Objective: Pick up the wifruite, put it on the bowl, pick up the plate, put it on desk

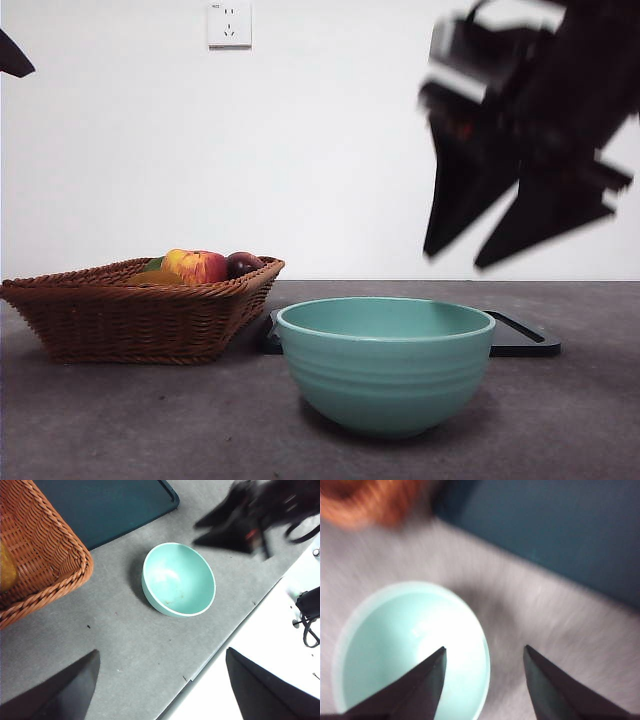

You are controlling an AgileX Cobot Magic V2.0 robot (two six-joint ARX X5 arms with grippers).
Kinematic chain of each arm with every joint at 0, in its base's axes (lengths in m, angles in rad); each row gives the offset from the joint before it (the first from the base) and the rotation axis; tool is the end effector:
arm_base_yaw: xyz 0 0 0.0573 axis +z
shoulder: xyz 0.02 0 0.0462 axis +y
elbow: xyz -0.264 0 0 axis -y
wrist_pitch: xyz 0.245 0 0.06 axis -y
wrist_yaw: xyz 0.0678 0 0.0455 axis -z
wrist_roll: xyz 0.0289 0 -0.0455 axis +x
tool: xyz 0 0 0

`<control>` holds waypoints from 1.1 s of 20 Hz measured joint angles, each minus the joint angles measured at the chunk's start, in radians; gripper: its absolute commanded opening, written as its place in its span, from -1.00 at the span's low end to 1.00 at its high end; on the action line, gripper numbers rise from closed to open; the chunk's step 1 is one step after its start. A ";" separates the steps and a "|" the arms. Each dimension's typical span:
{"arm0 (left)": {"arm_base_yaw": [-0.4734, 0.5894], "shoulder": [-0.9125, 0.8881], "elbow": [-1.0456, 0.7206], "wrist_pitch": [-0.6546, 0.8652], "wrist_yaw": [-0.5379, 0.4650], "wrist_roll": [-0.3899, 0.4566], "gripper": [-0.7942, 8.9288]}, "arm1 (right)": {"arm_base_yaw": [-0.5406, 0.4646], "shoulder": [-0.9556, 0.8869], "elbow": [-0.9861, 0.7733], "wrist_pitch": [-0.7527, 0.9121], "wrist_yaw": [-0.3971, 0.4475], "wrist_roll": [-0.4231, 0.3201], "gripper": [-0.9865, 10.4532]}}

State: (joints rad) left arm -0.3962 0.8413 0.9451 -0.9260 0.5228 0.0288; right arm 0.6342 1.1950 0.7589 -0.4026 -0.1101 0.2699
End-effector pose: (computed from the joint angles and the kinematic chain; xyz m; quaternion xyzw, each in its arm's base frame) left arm 0.1279 -0.0692 0.3174 -0.0134 0.3929 -0.4122 0.8219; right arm 0.1875 0.1418 0.2282 0.0099 0.4344 0.2762 0.8573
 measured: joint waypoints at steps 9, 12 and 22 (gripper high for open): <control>0.000 0.000 0.000 0.000 0.000 0.000 -0.01 | 0.000 -0.355 0.112 -0.266 -0.091 -0.001 -0.40; 0.000 0.000 0.000 0.000 0.000 0.000 -0.01 | 0.000 -0.454 0.112 -0.337 -0.168 -0.001 -0.40; 0.000 0.000 0.000 0.000 0.000 0.000 -0.01 | 0.000 -0.569 0.112 -0.542 -0.257 0.000 -0.40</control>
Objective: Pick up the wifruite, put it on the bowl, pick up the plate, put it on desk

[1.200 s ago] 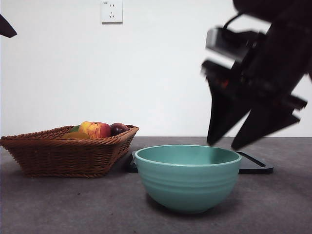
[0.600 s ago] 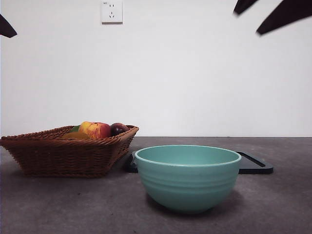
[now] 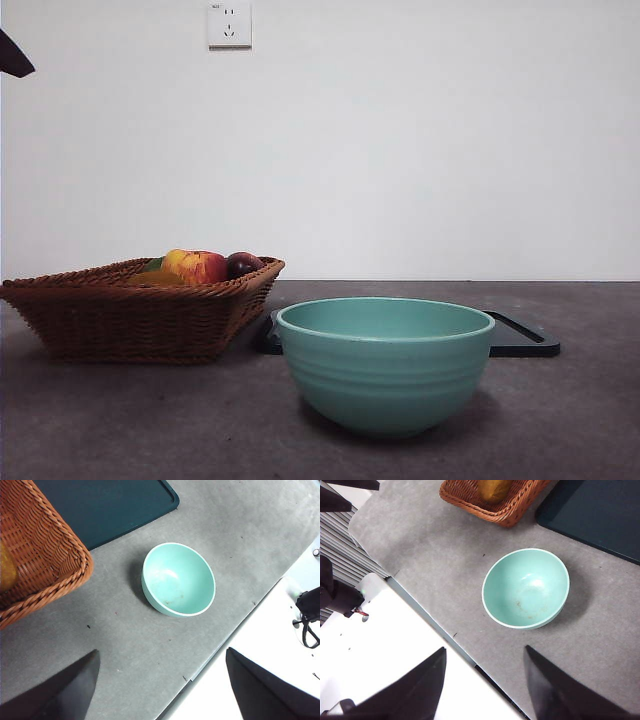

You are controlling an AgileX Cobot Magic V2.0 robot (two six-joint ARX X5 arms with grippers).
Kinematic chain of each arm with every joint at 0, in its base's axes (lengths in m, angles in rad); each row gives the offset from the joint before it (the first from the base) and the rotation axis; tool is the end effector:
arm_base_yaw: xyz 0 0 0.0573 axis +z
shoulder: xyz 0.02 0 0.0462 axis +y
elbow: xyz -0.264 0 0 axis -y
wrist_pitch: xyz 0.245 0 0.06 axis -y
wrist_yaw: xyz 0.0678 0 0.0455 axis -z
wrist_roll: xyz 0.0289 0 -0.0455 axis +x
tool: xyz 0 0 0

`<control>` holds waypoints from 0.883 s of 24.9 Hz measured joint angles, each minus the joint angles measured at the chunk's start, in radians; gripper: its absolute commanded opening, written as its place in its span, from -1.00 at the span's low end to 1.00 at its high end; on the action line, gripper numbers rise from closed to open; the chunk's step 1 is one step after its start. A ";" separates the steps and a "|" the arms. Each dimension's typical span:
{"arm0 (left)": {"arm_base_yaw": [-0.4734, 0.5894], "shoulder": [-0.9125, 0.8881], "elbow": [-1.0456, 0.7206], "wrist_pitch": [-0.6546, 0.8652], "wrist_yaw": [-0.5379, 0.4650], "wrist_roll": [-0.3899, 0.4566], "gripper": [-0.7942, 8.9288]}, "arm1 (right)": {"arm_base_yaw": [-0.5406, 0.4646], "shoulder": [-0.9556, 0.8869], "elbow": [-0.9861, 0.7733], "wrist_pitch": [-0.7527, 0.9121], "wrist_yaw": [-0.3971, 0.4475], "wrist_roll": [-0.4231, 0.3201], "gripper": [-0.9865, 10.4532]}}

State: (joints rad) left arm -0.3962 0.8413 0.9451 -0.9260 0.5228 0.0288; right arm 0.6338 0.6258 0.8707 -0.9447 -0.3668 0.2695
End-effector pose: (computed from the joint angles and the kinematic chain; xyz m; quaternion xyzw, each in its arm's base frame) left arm 0.1279 -0.0692 0.3174 -0.0134 0.3929 -0.4122 0.8219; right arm 0.0758 0.0686 0.3147 0.0655 0.3972 0.4009 0.8229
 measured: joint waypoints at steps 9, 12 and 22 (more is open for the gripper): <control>0.000 0.000 0.000 -0.002 0.000 0.000 -0.01 | 0.000 0.000 0.000 0.000 0.000 0.000 -0.40; 0.000 0.000 0.000 -0.002 0.000 0.000 -0.01 | 0.000 0.000 0.000 0.000 0.000 0.000 -0.40; 0.000 0.000 0.000 -0.002 0.000 0.004 -0.82 | 0.000 0.000 0.000 0.000 0.000 -0.011 -0.82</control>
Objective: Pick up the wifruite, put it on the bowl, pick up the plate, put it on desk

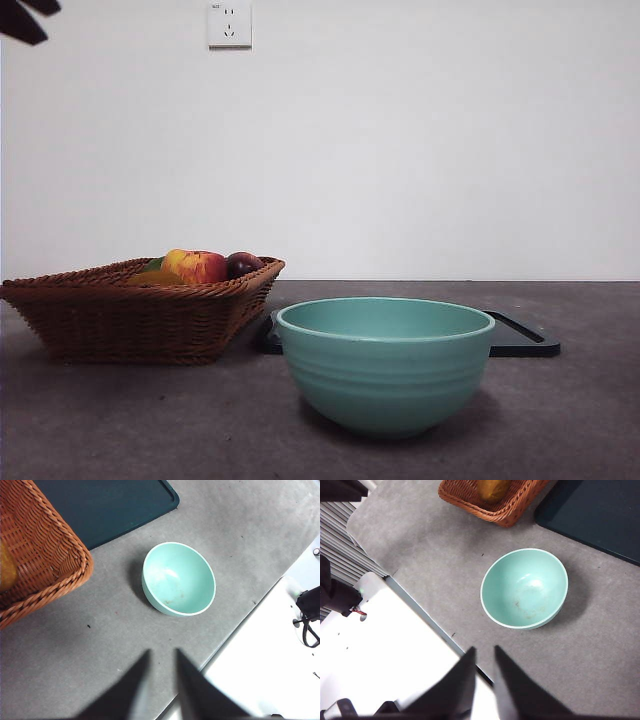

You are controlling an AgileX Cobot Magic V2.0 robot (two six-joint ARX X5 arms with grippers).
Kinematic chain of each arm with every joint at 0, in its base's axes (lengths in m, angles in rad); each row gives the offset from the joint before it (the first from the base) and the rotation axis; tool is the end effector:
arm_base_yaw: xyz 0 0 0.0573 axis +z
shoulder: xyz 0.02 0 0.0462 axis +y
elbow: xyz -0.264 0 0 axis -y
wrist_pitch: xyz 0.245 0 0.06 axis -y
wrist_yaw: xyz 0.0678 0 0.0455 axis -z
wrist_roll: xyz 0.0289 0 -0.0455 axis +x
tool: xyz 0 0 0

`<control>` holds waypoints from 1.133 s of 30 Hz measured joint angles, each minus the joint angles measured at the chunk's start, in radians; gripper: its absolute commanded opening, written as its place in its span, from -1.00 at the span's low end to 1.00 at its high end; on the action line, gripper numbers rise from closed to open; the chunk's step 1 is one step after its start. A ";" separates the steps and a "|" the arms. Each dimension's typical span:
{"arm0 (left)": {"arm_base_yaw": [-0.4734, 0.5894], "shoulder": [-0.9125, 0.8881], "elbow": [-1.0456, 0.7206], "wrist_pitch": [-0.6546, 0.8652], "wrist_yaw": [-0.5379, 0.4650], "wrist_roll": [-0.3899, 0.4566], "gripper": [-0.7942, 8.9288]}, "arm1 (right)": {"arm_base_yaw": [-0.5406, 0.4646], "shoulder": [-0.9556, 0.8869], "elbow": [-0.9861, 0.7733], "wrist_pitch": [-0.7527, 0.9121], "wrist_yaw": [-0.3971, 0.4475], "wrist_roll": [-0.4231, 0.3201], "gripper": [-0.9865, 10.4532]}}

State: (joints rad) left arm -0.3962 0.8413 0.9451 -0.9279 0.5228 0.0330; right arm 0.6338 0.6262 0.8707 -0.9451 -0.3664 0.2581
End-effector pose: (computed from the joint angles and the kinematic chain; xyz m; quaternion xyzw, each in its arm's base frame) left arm 0.1278 -0.0691 0.3172 -0.0118 0.3929 -0.4129 0.8216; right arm 0.0758 0.0686 0.3146 0.0607 0.3953 0.4029 0.8233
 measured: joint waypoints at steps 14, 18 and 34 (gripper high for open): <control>0.000 0.000 0.000 0.000 0.000 0.000 -0.82 | 0.000 0.000 0.000 0.001 0.000 -0.015 -0.82; 0.000 0.000 0.000 0.000 0.000 0.000 -0.82 | 0.000 0.000 0.000 0.001 0.000 -0.015 -0.82; 0.016 -0.062 0.000 0.077 -0.003 0.050 -0.82 | 0.000 0.000 0.000 0.001 0.000 -0.015 -0.82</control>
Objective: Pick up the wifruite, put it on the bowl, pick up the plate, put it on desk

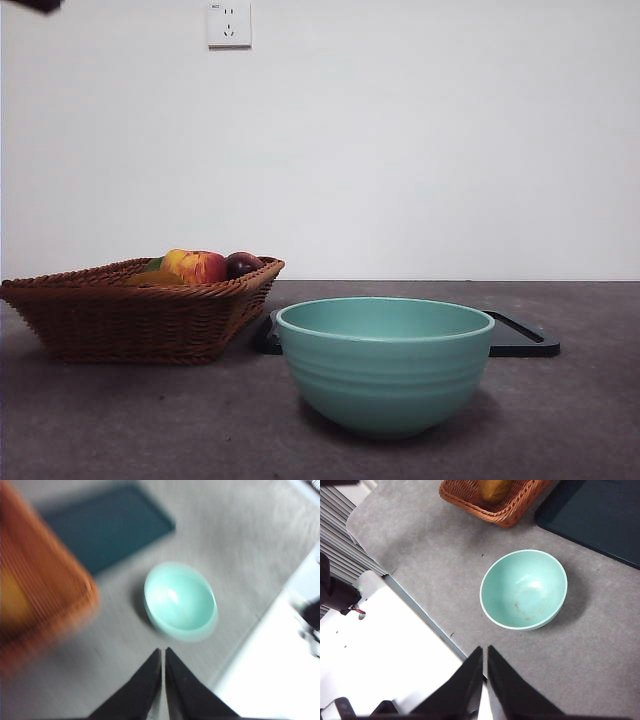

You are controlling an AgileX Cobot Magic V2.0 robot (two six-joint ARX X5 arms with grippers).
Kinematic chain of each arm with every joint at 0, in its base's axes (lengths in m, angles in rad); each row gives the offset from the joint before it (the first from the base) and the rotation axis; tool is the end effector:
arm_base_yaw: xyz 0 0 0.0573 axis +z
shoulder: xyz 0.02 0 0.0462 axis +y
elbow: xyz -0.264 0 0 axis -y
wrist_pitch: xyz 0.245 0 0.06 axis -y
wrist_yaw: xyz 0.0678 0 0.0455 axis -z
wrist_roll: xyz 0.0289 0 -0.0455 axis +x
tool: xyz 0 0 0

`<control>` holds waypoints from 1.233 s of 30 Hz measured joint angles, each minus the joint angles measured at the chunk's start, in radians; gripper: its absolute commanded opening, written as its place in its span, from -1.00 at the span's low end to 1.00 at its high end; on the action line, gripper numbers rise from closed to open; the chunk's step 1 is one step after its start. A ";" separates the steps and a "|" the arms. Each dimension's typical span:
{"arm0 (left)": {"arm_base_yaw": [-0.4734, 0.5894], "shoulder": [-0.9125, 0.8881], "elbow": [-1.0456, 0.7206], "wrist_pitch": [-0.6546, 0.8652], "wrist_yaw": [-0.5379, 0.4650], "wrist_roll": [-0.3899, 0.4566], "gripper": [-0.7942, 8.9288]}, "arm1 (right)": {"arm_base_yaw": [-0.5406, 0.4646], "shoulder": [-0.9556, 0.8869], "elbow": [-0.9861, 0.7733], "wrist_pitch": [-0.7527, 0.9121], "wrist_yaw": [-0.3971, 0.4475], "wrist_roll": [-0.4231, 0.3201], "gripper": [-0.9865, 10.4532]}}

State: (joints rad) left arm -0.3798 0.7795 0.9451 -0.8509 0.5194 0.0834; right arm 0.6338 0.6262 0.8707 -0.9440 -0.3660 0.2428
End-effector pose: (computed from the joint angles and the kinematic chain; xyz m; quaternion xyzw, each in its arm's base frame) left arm 0.1209 -0.0637 0.3298 0.0120 0.3178 -0.4230 0.8485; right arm 0.0759 0.0686 0.3147 0.0544 0.3916 0.4059 0.8240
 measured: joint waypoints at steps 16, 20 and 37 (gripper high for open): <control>0.341 -0.415 -0.345 0.777 -0.410 0.125 -0.82 | 0.000 0.000 0.000 0.000 0.000 0.000 -0.82; 0.368 -0.495 -0.496 0.781 -0.446 0.129 -0.82 | 0.000 0.000 0.000 0.000 0.000 0.000 -0.82; 0.418 -0.774 -0.855 0.719 -0.495 0.113 -0.82 | 0.000 0.000 0.000 0.001 0.000 0.000 -0.82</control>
State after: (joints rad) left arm 0.0383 0.0055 0.0906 -0.1318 0.0246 0.1959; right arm 0.6338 0.6262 0.8707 -0.9432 -0.3660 0.2428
